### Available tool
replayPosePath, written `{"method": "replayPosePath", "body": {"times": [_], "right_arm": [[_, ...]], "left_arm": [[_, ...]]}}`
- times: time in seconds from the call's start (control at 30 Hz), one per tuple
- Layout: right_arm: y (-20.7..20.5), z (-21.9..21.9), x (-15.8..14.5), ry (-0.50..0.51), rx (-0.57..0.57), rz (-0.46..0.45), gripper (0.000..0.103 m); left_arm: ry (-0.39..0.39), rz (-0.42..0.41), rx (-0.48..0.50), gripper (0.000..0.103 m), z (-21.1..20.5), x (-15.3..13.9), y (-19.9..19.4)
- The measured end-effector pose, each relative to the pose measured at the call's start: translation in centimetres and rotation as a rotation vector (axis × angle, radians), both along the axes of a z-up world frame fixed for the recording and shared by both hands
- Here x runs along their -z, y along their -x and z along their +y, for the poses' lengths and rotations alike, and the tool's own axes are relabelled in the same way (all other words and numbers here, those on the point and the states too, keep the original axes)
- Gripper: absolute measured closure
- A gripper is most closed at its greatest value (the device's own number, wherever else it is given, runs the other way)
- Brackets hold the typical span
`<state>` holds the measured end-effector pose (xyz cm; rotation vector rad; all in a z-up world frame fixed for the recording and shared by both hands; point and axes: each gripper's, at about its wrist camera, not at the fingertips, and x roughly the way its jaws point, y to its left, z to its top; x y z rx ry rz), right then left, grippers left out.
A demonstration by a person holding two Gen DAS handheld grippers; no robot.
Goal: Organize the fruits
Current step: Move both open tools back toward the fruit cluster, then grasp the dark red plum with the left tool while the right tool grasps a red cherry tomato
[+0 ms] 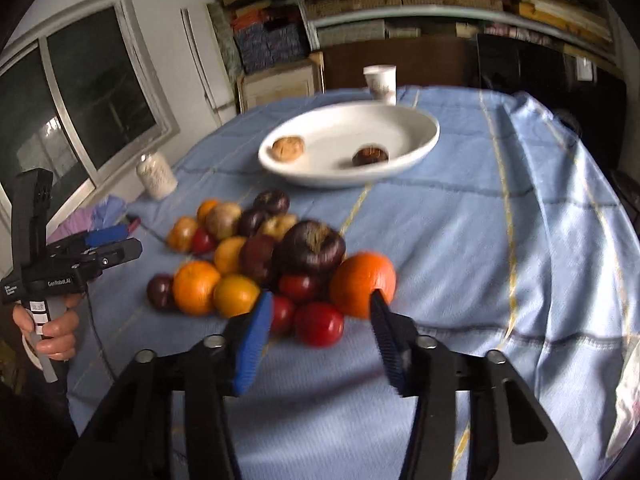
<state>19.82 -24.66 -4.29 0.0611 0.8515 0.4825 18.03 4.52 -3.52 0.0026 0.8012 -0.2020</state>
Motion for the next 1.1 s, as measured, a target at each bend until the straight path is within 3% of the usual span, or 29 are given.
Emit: {"method": "replayPosePath", "body": {"times": [0.2, 0.37, 0.47, 0.73, 0.77, 0.9, 1.1], "right_arm": [[-0.4, 0.2, 1.4, 0.005, -0.016, 0.082, 0.064], [-0.9, 0.8, 2.4, 0.0, -0.024, 0.121, 0.064], [-1.0, 1.0, 2.6, -0.006, -0.014, 0.119, 0.063], [-1.1, 1.3, 2.7, -0.022, -0.022, 0.112, 0.066], [-1.1, 1.3, 2.6, -0.023, -0.019, 0.111, 0.07], [-1.0, 0.9, 2.4, -0.043, -0.024, 0.105, 0.071], [-0.7, -0.2, 1.5, -0.148, -0.037, 0.084, 0.071]], "left_arm": [[-0.024, 0.002, 0.077, 0.016, -1.4, 0.3, 0.5], [-0.029, 0.053, 0.128, 0.023, -2.4, 1.3, 0.2], [-0.037, 0.093, 0.149, 0.031, -2.9, 2.1, -0.2], [-0.033, 0.148, 0.185, 0.038, -3.5, 3.4, -0.4], [-0.029, 0.153, 0.188, 0.041, -3.5, 3.5, -0.5], [-0.036, 0.172, 0.209, 0.062, -3.9, 4.0, -0.5], [-0.031, 0.165, 0.217, 0.065, -4.1, 3.9, -0.4]]}}
